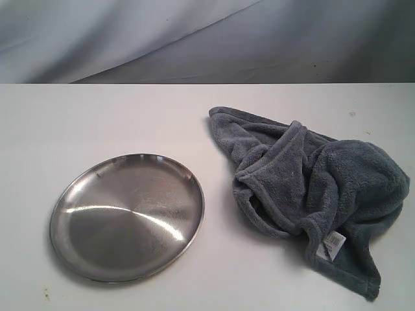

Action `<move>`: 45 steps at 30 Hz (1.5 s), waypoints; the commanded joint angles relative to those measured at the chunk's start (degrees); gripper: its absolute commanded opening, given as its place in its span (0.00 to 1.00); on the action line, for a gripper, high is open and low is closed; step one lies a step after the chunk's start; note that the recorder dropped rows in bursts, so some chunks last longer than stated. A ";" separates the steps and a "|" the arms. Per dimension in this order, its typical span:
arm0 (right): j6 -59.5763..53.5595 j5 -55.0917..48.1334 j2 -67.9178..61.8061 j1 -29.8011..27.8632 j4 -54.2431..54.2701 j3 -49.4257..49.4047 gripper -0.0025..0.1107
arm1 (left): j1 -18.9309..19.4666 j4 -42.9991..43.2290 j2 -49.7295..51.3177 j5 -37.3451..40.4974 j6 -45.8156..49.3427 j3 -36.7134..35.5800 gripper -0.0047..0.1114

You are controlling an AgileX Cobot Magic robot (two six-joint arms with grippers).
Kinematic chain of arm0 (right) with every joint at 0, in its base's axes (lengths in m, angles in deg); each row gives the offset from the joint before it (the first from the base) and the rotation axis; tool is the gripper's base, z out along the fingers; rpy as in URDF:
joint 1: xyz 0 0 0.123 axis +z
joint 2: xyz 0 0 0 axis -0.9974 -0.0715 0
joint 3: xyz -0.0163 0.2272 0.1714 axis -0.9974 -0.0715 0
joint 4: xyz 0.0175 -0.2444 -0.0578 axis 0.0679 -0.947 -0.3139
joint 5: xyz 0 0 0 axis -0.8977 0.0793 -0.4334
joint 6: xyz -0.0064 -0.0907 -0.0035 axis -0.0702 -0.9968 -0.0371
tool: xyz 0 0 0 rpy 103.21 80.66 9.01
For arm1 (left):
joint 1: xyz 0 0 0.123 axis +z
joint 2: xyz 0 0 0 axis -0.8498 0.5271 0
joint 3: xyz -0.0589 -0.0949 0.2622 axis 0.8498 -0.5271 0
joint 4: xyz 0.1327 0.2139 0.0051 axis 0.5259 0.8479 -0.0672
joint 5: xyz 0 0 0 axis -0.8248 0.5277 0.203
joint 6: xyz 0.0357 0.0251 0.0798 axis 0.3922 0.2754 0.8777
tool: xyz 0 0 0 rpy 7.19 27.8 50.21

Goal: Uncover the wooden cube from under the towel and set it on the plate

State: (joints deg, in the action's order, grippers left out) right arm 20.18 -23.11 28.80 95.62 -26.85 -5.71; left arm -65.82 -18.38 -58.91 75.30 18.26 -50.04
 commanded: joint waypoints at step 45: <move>-15.08 -26.38 -16.06 -0.52 27.95 21.76 0.02 | -0.28 -0.10 -0.24 -0.12 -0.14 -0.25 0.04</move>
State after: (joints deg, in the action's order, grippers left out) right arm 11.21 -46.05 17.16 95.62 -3.27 13.51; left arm -65.82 -18.38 -58.91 75.30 18.26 -50.04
